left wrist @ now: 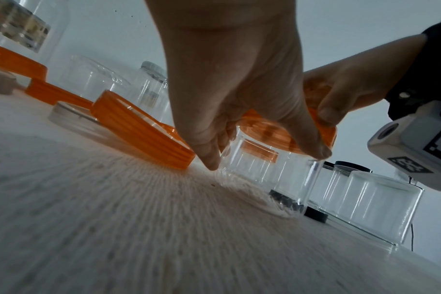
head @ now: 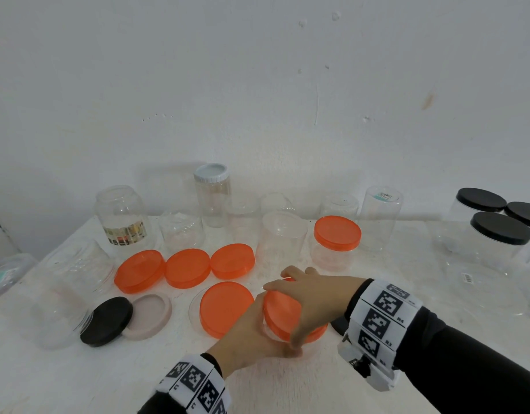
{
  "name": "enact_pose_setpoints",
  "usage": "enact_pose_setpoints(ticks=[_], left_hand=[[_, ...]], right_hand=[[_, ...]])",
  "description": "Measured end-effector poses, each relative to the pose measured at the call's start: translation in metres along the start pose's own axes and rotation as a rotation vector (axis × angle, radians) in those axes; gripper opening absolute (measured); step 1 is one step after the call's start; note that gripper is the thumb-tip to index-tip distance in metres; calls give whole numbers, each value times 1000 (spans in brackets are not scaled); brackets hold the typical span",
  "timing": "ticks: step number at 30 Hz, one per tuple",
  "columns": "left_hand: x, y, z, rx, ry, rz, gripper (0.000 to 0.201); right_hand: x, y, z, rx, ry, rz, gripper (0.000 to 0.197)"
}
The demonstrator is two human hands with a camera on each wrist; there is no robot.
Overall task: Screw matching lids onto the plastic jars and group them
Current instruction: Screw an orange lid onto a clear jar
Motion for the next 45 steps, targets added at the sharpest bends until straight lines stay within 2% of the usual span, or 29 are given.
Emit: enact_pose_setpoints(ticks=[4,14,23,26,28,30,32,34,37,41,43,45], left_hand=[[0,0,0,10,25,1,107],[3,0,1,7,91,-17,103],[3,0,-6,46,5,-22,103],[-2,-1,-10,66,-124,-12,104],[-9,-1,-15,131,-278,11,102],[-19,-3,-17,216,-535,18,100],[-31,-8,-15,269,-807,-29,92],[-43,-15,-12,238,-987,-77,86],[-55,-20,1,83,-1093,-91,89],[-59,-19,17,-33,-1121,-25,98],[-58,-20,22,-44,-1095,-8,101],[-58,-18,21,-34,-1073,-24,102]], right_hand=[[3,3,-4,-37,-35,-88,97],[16,8,-7,-21,11,-341,90],[30,13,-7,28,57,-481,87],[37,13,-10,52,-36,-480,85],[41,14,-13,64,-86,-477,84],[43,14,-15,64,-126,-472,86],[43,13,-16,59,-170,-463,88],[43,13,-18,46,-226,-439,90],[40,17,-20,29,-380,-405,96],[23,31,-35,57,-533,-474,100],[6,40,-57,130,-562,-562,98],[-14,47,-88,270,-553,-676,92]])
Point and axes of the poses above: each hand's wrist, its own y-axis away from the middle knuckle, its own x-axis out of the palm, z = x × y, the point moved 6 cm from there along -y, towards the middle knuckle, and after that the axes turned 14 degrees about -z, right-handed, at the moved point
